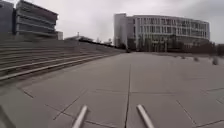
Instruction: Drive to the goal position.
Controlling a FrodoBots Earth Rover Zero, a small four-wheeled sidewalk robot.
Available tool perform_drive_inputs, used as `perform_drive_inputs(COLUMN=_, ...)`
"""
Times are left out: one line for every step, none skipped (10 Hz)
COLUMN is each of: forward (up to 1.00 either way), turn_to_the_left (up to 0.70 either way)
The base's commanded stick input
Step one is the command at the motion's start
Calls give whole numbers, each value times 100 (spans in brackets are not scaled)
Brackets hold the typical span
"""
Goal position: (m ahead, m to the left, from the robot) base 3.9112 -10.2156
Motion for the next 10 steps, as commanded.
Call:
perform_drive_inputs(forward=100, turn_to_the_left=-27)
perform_drive_inputs(forward=100, turn_to_the_left=-27)
perform_drive_inputs(forward=100, turn_to_the_left=-27)
perform_drive_inputs(forward=100, turn_to_the_left=-27)
perform_drive_inputs(forward=100, turn_to_the_left=-27)
perform_drive_inputs(forward=100, turn_to_the_left=0)
perform_drive_inputs(forward=100, turn_to_the_left=0)
perform_drive_inputs(forward=100, turn_to_the_left=0)
perform_drive_inputs(forward=100, turn_to_the_left=0)
perform_drive_inputs(forward=100, turn_to_the_left=0)
